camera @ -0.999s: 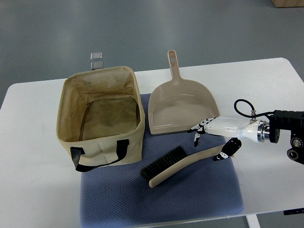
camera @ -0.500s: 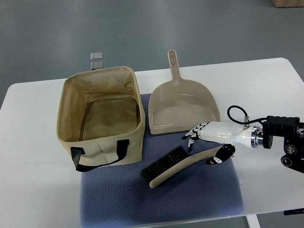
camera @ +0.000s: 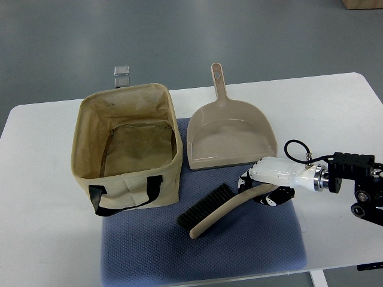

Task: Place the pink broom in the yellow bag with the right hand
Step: 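Close the right hand around the beige brush handle, then lift the brush with the right hand up over the dustpan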

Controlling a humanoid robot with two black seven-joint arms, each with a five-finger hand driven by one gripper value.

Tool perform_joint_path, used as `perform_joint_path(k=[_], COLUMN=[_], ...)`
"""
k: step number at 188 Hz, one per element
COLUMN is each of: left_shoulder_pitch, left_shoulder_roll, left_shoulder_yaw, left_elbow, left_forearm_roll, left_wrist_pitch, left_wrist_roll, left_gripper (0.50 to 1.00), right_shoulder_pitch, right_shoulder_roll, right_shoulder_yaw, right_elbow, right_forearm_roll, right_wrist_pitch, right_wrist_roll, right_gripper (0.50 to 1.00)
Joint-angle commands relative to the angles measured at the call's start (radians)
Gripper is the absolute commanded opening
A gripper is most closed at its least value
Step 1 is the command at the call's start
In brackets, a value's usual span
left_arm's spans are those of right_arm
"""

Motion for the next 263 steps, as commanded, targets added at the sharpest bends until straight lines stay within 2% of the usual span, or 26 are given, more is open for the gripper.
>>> perform_joint_path(k=[1,69,127,170,199,216,239,263], left_shoulder_pitch=[0.0,0.0,0.0,-0.001,0.0,0.0,0.0,0.0], left_shoulder_roll=[0.0,0.0,0.0,0.0,0.0,0.0,0.0,0.0], left_shoulder_yaw=[0.0,0.0,0.0,0.0,0.0,0.0,0.0,0.0], left_elbow=[0.0,0.0,0.0,0.0,0.0,0.0,0.0,0.0], left_forearm_roll=[0.0,0.0,0.0,0.0,0.0,0.0,0.0,0.001], left_wrist_pitch=[0.0,0.0,0.0,0.0,0.0,0.0,0.0,0.0], left_wrist_roll=[0.0,0.0,0.0,0.0,0.0,0.0,0.0,0.0], left_gripper=[1.0,1.0,1.0,1.0,1.0,1.0,1.0,1.0], right_shoulder_pitch=[0.0,0.016,0.101,0.243,0.349,0.401,0.458,0.486], right_shoulder_roll=[0.001,-0.045,-0.156,-0.219,-0.186,-0.114,-0.024,0.084], right_shoulder_yaw=[0.002,0.049,0.133,0.14,0.129,0.121,0.106,0.089], right_elbow=[-0.002,-0.011,-0.016,-0.128,-0.146,-0.148,-0.148,-0.148], right_forearm_roll=[-0.002,0.018,0.157,0.197,0.2,0.194,0.177,0.128], right_wrist_pitch=[-0.02,-0.146,-0.178,-0.17,-0.164,-0.161,-0.109,-0.086], right_wrist_roll=[0.0,0.005,0.014,0.012,0.006,0.0,-0.001,-0.04], right_gripper=[0.5,0.5,0.5,0.5,0.5,0.5,0.5,0.5])
